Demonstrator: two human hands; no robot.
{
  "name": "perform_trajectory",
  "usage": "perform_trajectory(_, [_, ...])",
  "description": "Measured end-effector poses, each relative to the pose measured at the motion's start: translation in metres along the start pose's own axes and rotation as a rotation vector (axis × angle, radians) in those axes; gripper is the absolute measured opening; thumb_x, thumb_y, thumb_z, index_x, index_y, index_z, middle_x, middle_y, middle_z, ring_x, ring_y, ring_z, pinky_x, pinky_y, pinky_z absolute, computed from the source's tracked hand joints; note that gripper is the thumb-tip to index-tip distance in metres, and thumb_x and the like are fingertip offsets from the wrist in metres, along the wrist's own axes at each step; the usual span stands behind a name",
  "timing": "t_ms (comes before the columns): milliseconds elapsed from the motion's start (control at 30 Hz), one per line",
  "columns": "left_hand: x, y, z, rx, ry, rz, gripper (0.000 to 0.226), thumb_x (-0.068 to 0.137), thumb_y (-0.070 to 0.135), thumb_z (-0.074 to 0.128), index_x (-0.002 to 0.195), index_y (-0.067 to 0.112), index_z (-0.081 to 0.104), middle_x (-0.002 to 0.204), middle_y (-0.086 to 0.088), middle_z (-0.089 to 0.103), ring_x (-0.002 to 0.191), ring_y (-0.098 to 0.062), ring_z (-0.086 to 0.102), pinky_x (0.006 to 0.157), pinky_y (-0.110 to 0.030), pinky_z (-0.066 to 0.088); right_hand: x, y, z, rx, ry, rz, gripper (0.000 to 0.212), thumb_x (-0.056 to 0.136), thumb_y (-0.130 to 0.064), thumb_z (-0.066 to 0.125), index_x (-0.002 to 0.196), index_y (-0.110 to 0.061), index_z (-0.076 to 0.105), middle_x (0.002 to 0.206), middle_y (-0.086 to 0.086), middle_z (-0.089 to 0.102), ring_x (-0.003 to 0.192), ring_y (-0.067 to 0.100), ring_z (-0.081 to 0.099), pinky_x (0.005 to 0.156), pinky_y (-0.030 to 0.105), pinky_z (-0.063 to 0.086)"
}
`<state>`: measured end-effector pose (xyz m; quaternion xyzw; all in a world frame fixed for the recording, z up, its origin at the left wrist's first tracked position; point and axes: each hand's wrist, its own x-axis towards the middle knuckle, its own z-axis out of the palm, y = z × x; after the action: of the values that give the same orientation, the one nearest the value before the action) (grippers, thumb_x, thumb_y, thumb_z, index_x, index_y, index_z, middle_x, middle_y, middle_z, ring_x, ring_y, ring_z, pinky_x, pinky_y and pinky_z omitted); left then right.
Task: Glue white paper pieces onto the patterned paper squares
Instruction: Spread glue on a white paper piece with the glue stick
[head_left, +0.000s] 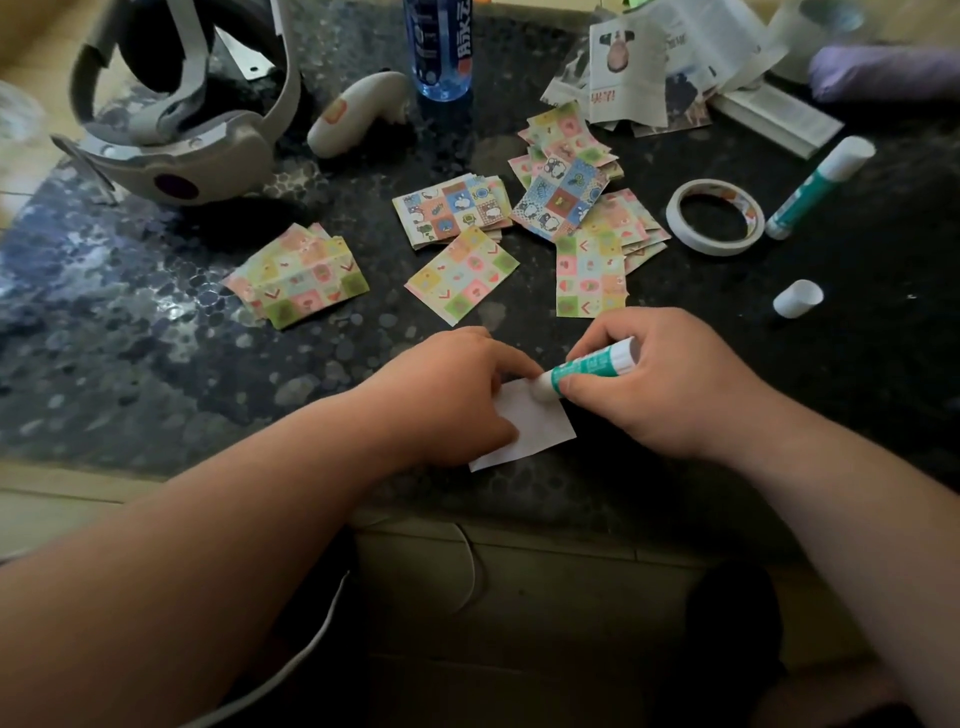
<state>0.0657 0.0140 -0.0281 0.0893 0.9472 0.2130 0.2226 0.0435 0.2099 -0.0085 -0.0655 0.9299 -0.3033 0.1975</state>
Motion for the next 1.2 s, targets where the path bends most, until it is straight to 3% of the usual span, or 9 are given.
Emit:
perform_trajectory(133, [0.0005, 0.0006, -0.0007, -0.019, -0.004, -0.004, 0.058, 0.083, 0.027, 0.074, 0.132, 0.052, 0.056, 0.100, 0.014, 0.046, 0.084, -0.007, 0.048, 0.076, -0.027, 0.047, 0.0002, -0.0008, -0.0013, 0.017, 0.016, 0.017, 0.018, 0.078, -0.038, 0.085, 0.083, -0.028, 0.071, 0.082, -0.009, 0.066, 0.073, 0.008, 0.064, 0.056, 0.020, 0.048])
perform_trajectory(233, [0.0005, 0.0004, -0.0004, -0.024, -0.001, -0.008, 0.060, 0.082, 0.028, 0.075, 0.134, 0.050, 0.055, 0.100, 0.013, 0.044, 0.087, -0.009, 0.048, 0.080, -0.029, 0.049, 0.0000, -0.0033, -0.0035, -0.013, -0.055, 0.013, 0.016, 0.078, -0.035, 0.086, 0.082, -0.028, 0.072, 0.082, -0.008, 0.068, 0.075, 0.009, 0.066, 0.061, 0.027, 0.054])
perform_trajectory(467, [0.0005, 0.0009, -0.0003, -0.033, 0.002, -0.007, 0.058, 0.083, 0.028, 0.074, 0.132, 0.051, 0.055, 0.100, 0.013, 0.045, 0.089, -0.010, 0.049, 0.080, -0.030, 0.051, -0.0004, -0.0033, -0.0018, 0.015, 0.009, 0.023, 0.017, 0.080, -0.037, 0.084, 0.084, -0.028, 0.071, 0.086, -0.008, 0.066, 0.077, 0.010, 0.065, 0.059, 0.023, 0.049])
perform_trajectory(633, [-0.0010, 0.0007, 0.0007, -0.033, 0.002, -0.016, 0.061, 0.083, 0.029, 0.075, 0.136, 0.050, 0.054, 0.104, 0.011, 0.045, 0.092, -0.012, 0.051, 0.085, -0.033, 0.052, -0.0015, -0.0078, -0.0049, -0.035, -0.116, 0.004, 0.014, 0.079, -0.032, 0.085, 0.081, -0.027, 0.072, 0.080, -0.006, 0.069, 0.075, 0.009, 0.066, 0.058, 0.024, 0.050])
perform_trajectory(800, [-0.0011, 0.0013, 0.0001, -0.033, 0.004, -0.018, 0.059, 0.083, 0.027, 0.074, 0.134, 0.051, 0.055, 0.102, 0.012, 0.044, 0.090, -0.011, 0.050, 0.082, -0.030, 0.051, -0.0015, -0.0061, -0.0035, -0.002, -0.023, 0.017, 0.016, 0.080, -0.035, 0.085, 0.083, -0.027, 0.071, 0.086, -0.007, 0.066, 0.079, 0.010, 0.065, 0.060, 0.025, 0.051])
perform_trajectory(933, [-0.0016, 0.0016, 0.0006, -0.027, -0.001, -0.022, 0.060, 0.084, 0.026, 0.073, 0.136, 0.050, 0.054, 0.105, 0.010, 0.045, 0.092, -0.012, 0.050, 0.084, -0.032, 0.051, -0.0027, -0.0074, -0.0078, -0.067, -0.134, 0.015, 0.014, 0.078, -0.030, 0.085, 0.080, -0.027, 0.071, 0.084, -0.005, 0.068, 0.079, 0.011, 0.065, 0.059, 0.025, 0.050])
perform_trajectory(1200, [-0.0006, 0.0020, 0.0013, -0.021, 0.005, -0.021, 0.061, 0.084, 0.026, 0.073, 0.135, 0.050, 0.053, 0.105, 0.010, 0.045, 0.091, -0.012, 0.049, 0.082, -0.030, 0.050, -0.0031, -0.0070, -0.0094, -0.065, -0.112, 0.016, 0.014, 0.077, -0.030, 0.085, 0.079, -0.027, 0.071, 0.082, -0.005, 0.068, 0.078, 0.010, 0.065, 0.059, 0.026, 0.050])
